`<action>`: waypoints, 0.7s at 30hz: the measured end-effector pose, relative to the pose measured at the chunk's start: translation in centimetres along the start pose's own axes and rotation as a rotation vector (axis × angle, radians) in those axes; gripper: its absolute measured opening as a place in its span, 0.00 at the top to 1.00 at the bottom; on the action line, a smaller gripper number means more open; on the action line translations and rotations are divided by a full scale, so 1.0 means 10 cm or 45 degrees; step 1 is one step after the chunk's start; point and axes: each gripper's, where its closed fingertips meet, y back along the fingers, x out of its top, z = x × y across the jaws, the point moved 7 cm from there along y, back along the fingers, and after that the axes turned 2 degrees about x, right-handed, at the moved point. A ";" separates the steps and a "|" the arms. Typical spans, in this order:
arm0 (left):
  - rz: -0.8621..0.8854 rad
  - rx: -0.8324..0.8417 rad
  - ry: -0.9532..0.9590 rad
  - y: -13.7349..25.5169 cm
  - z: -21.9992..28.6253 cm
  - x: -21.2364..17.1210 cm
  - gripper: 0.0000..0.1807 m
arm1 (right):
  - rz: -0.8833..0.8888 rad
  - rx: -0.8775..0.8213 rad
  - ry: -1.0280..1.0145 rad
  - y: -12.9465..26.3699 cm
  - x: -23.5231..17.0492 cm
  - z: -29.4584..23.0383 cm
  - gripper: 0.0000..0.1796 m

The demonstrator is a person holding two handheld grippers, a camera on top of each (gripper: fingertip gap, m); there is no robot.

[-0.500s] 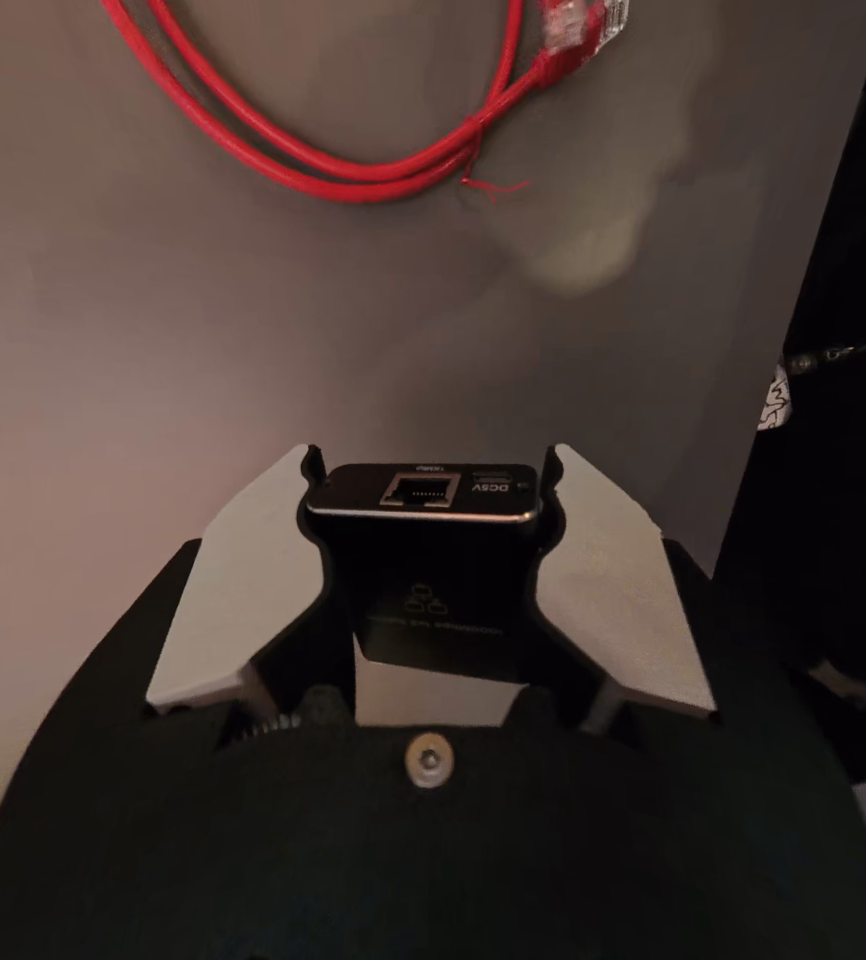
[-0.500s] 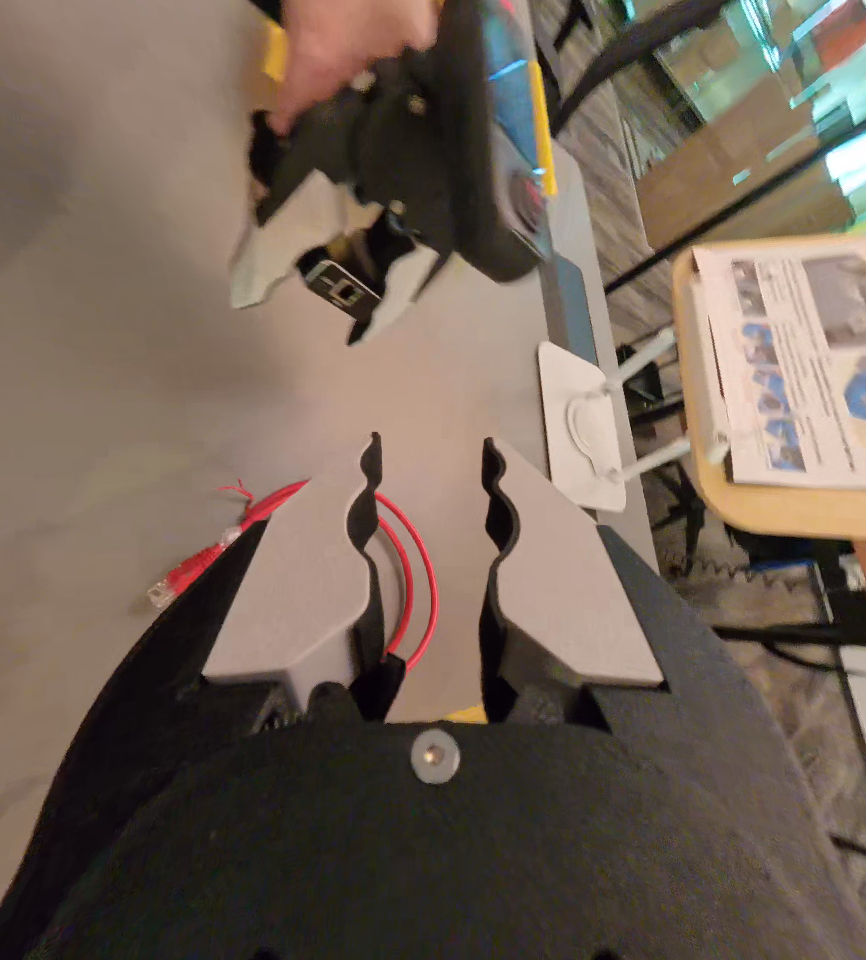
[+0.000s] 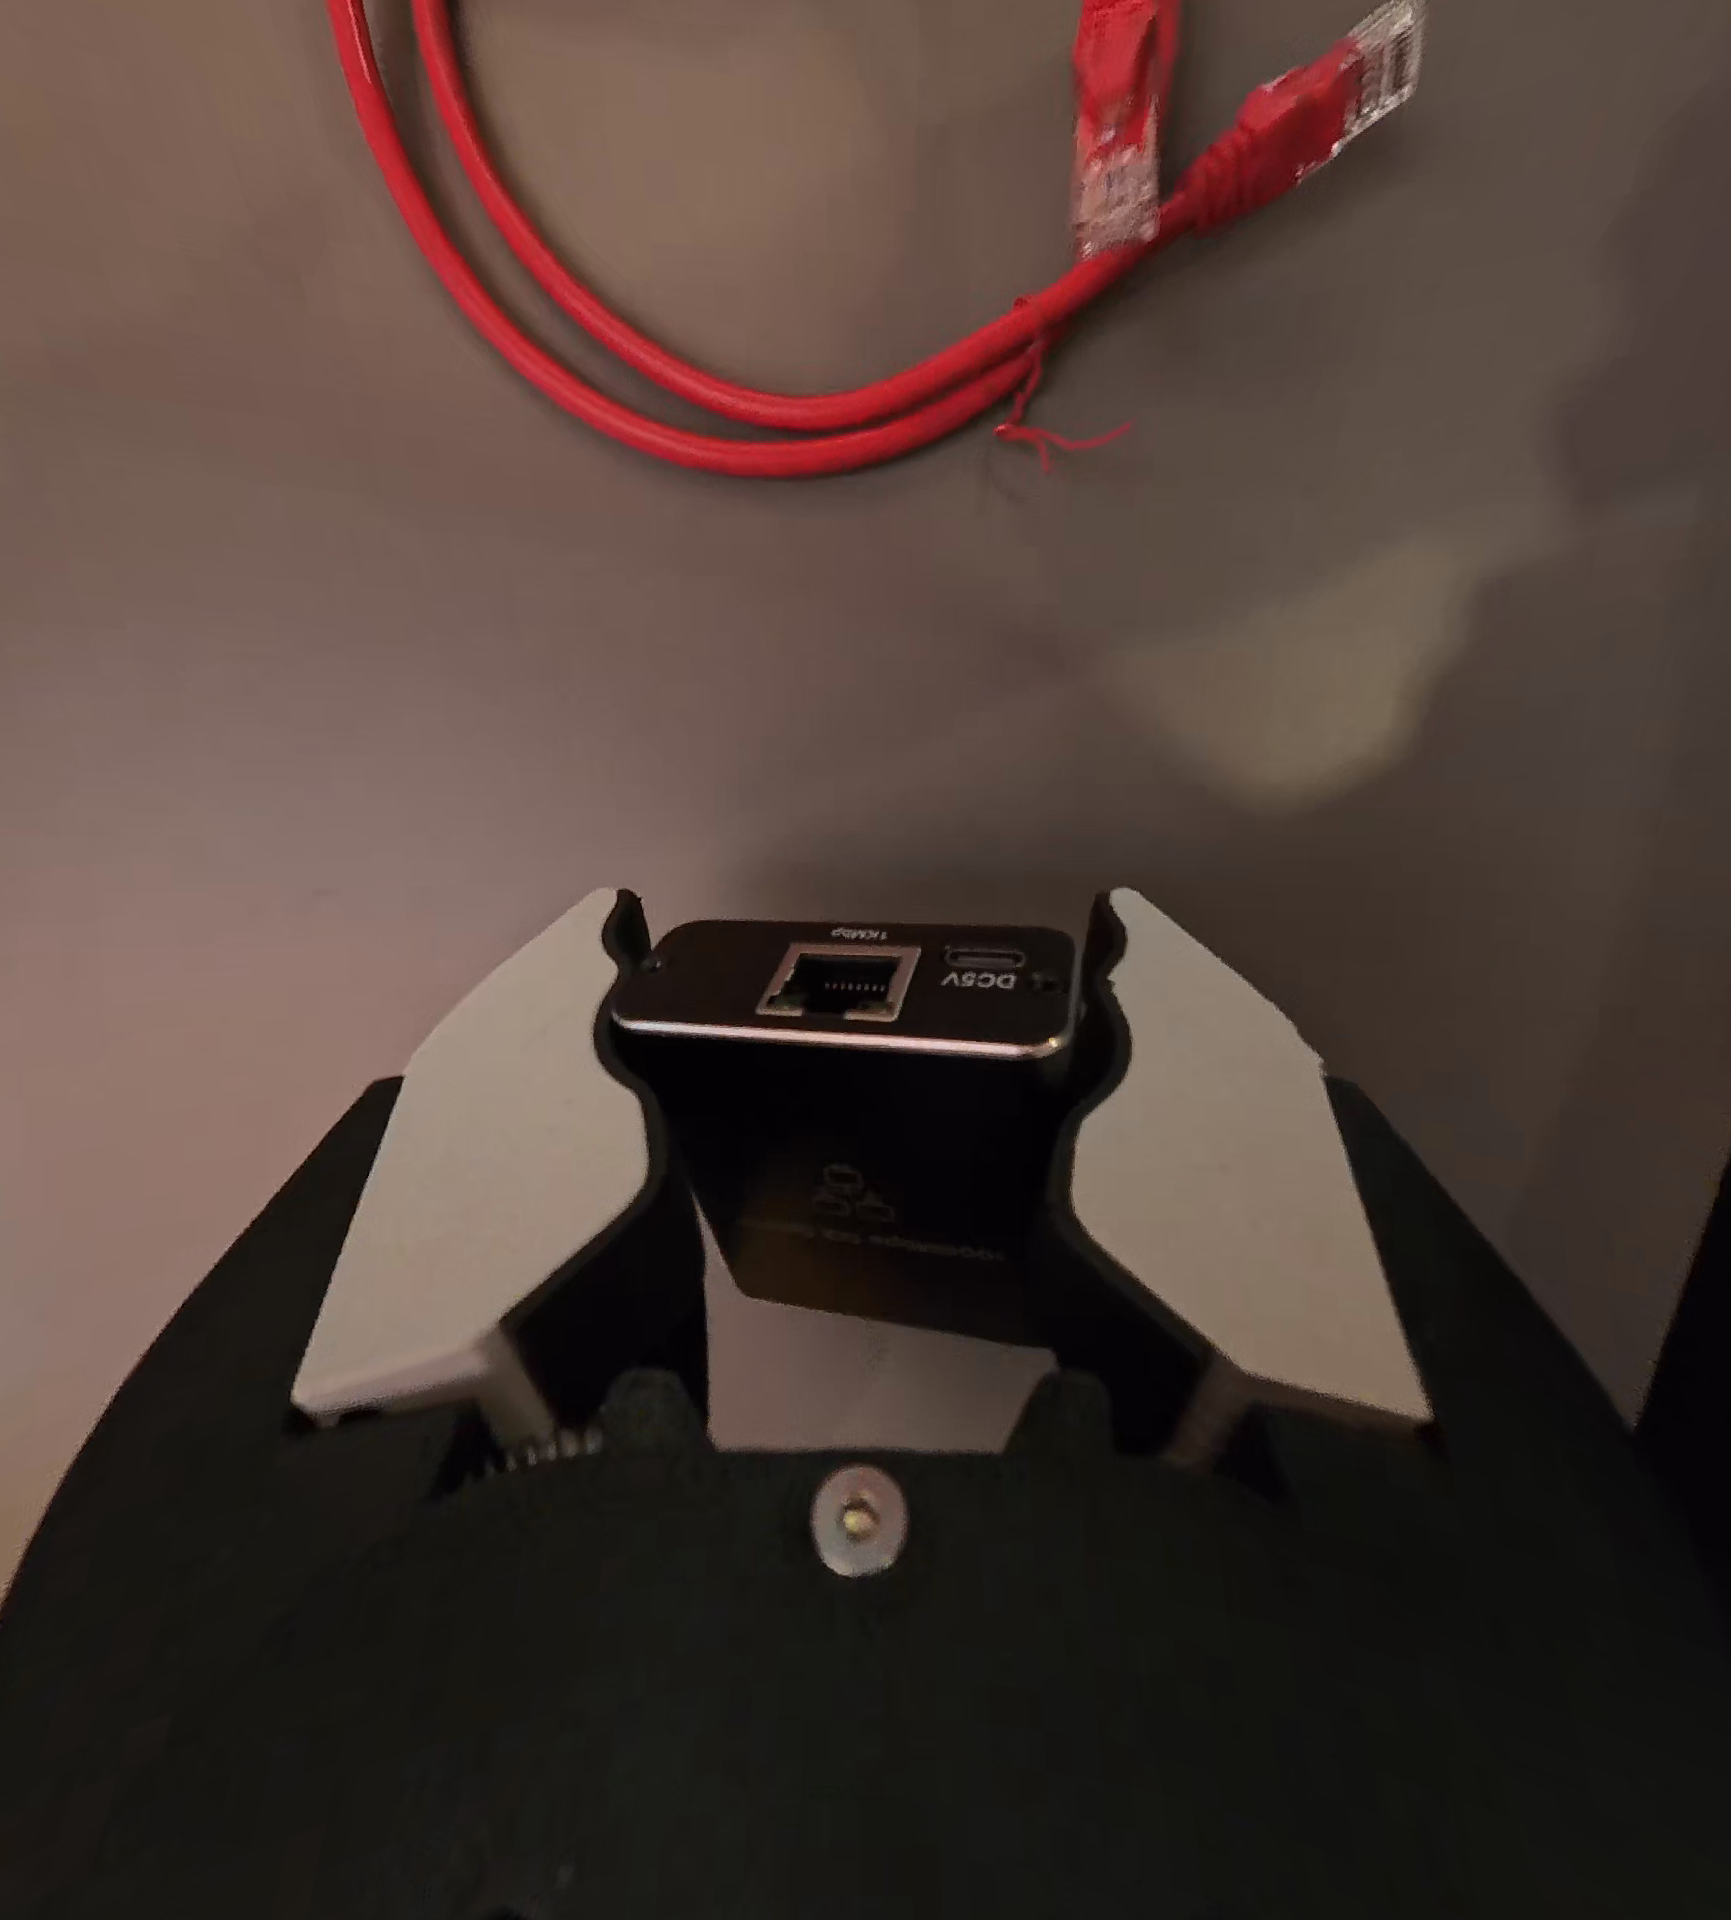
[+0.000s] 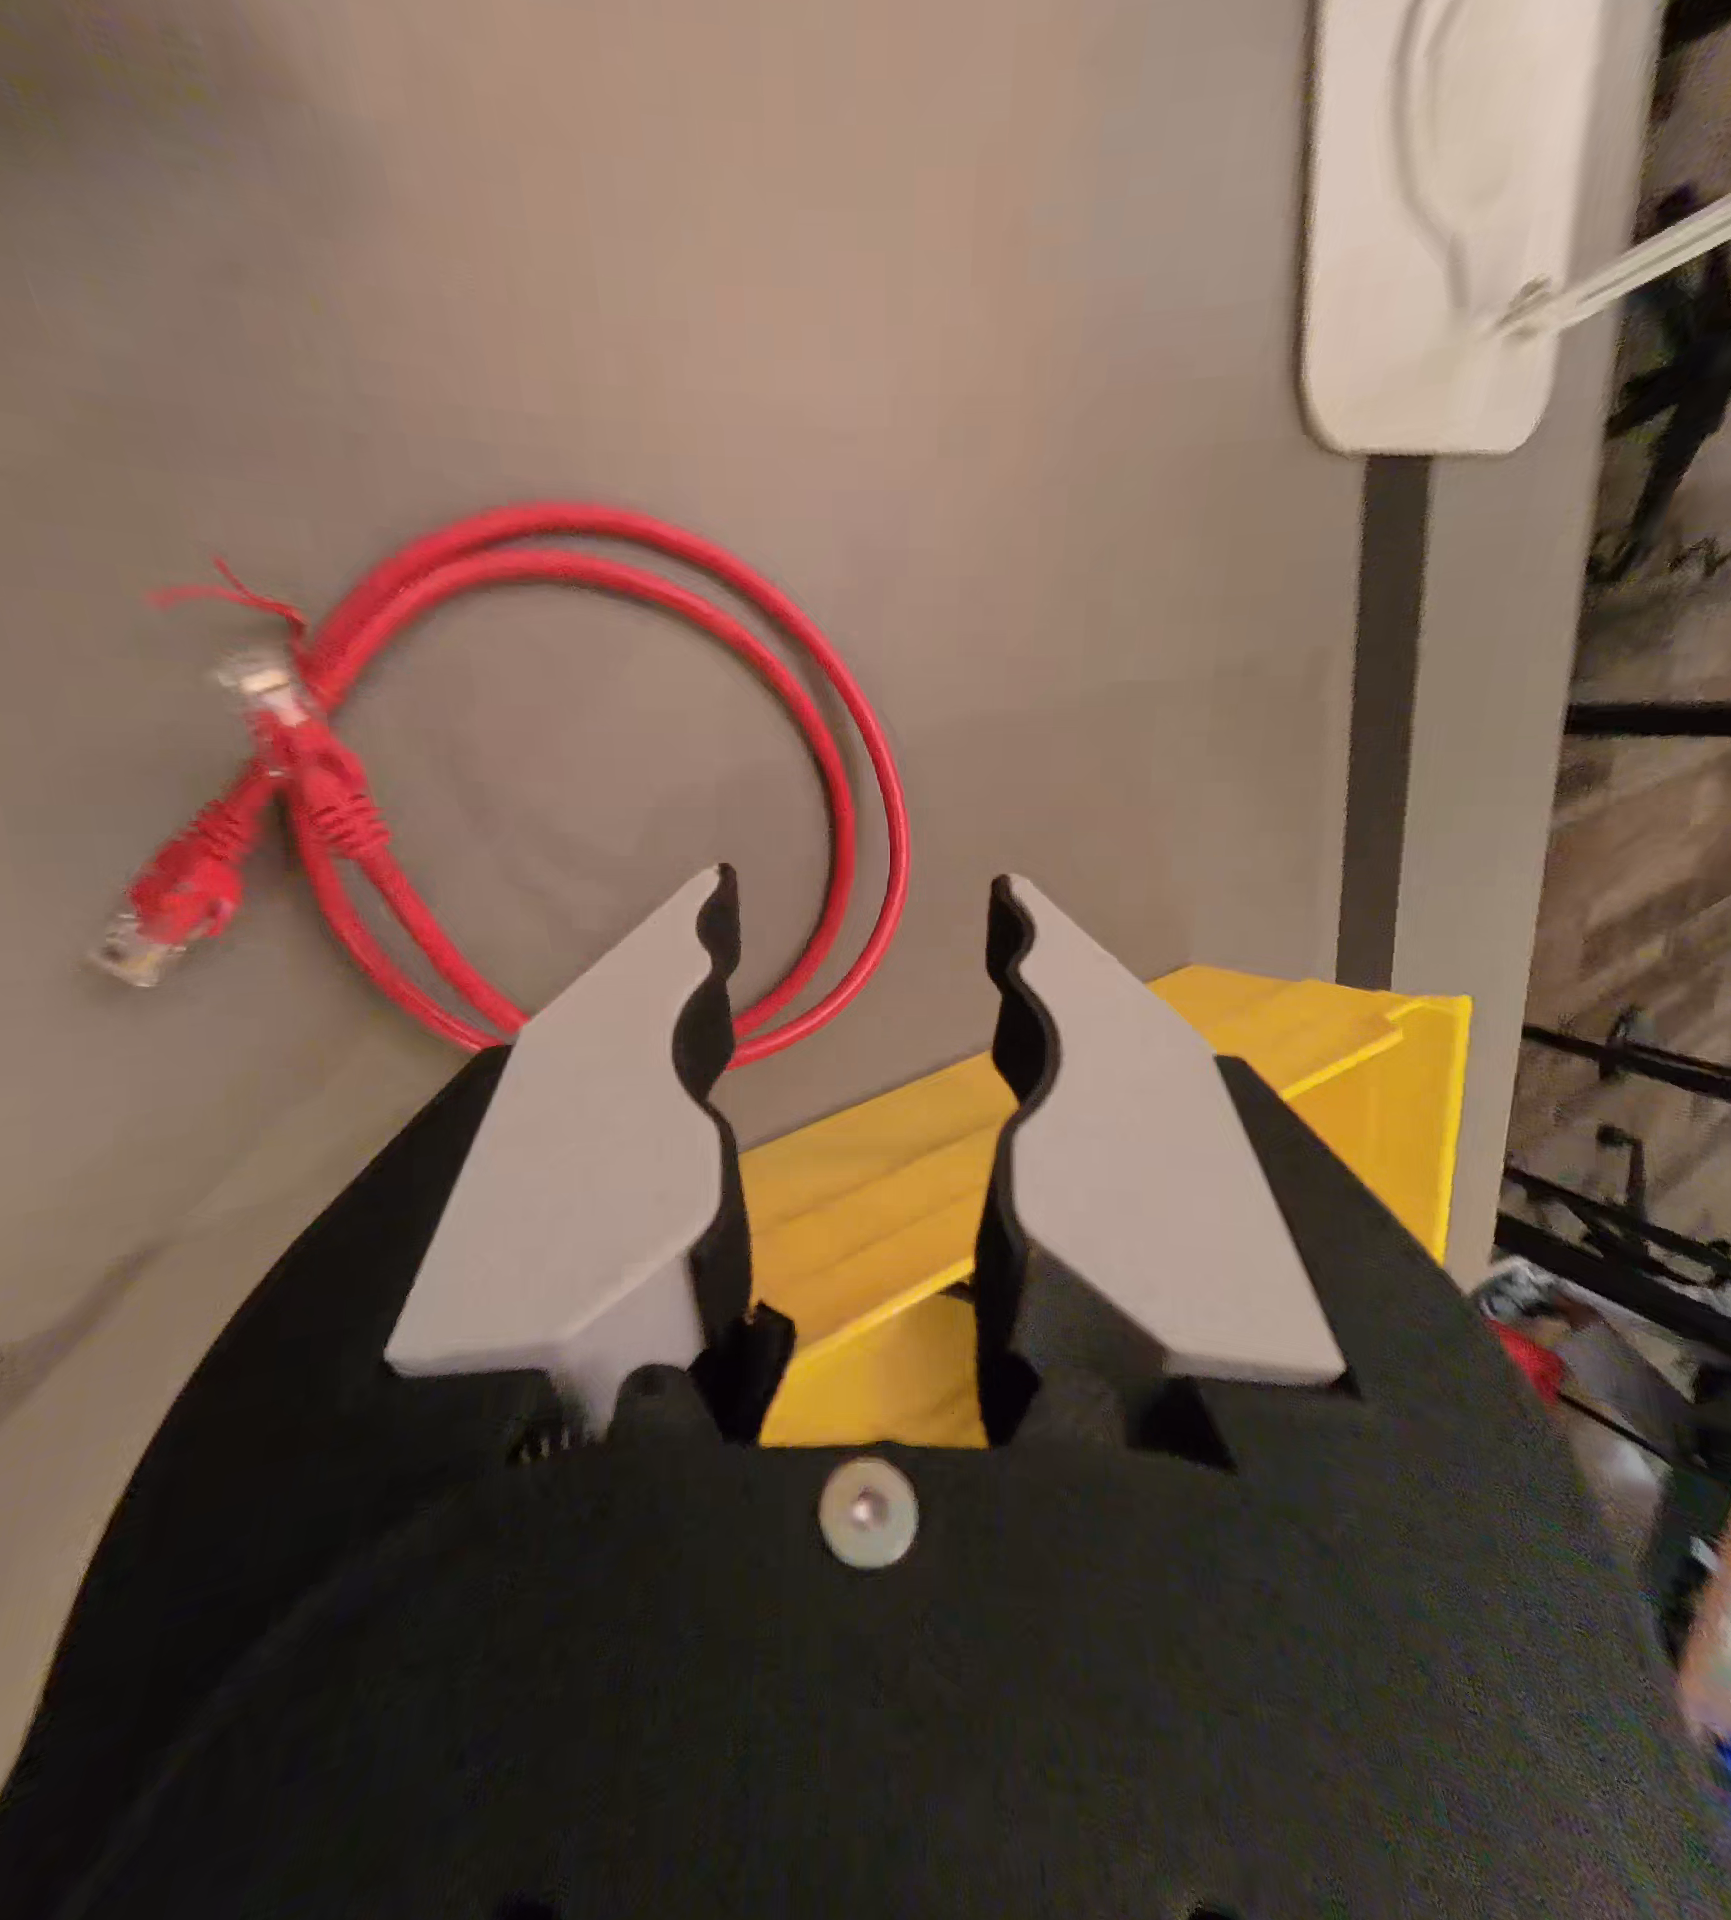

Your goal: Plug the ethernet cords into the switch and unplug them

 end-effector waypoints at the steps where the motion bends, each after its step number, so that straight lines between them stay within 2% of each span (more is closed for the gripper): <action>1: 0.000 0.019 -0.002 -0.01 0.01 -0.02 0.56 | -0.072 0.022 0.024 -0.11 0.01 0.01 0.73; 5: 0.013 0.042 0.000 -0.04 0.05 -0.07 0.56 | -0.285 0.111 0.107 -0.58 0.06 0.01 0.76; 7: 0.026 0.080 0.001 -0.03 0.04 -0.09 0.56 | -0.302 0.145 0.129 -0.77 0.14 -0.01 0.78; 10: 0.072 0.087 0.030 -0.02 0.02 -0.12 0.56 | -0.338 0.220 0.130 -0.97 0.21 -0.04 0.76; 12: 0.088 0.087 0.054 -0.04 0.00 -0.15 0.56 | -0.304 0.317 0.075 -1.05 0.24 -0.07 0.79; 13: 0.094 0.082 0.062 -0.05 0.00 -0.16 0.56 | -0.267 0.362 0.028 -1.08 0.26 -0.05 0.77; 15: 0.103 0.050 0.048 -0.07 0.02 -0.19 0.56 | -0.189 0.463 -0.055 -1.12 0.29 -0.02 0.84; 16: 0.112 0.041 0.043 -0.08 0.03 -0.19 0.56 | -0.168 0.500 -0.080 -1.14 0.29 -0.01 0.84; 21: 0.139 0.020 0.059 -0.10 0.02 -0.20 0.56 | -0.176 0.553 -0.032 -1.16 0.30 0.01 0.93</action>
